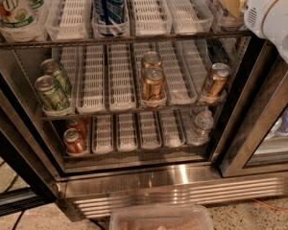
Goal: Pick blue plastic bottle from top shelf of fridge
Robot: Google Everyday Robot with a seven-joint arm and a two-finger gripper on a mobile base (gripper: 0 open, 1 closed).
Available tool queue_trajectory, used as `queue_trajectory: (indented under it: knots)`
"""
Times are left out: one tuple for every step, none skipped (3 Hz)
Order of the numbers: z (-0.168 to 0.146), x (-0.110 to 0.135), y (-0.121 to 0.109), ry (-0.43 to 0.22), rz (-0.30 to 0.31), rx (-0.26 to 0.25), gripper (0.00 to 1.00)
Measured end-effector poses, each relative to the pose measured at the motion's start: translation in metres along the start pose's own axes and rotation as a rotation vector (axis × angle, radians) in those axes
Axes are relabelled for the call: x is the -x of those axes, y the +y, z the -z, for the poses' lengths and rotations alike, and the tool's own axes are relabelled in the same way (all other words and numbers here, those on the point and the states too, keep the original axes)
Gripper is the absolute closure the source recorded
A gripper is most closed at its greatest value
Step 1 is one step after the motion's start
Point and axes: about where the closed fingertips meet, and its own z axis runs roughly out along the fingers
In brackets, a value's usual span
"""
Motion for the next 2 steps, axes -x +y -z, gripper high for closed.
queue_trajectory:
  knots:
    - [0.0, 0.0001, 0.0, 0.0, 0.0, 0.0, 1.0]
    - [0.0002, 0.0013, 0.0004, -0.002, 0.0, 0.001, 1.0]
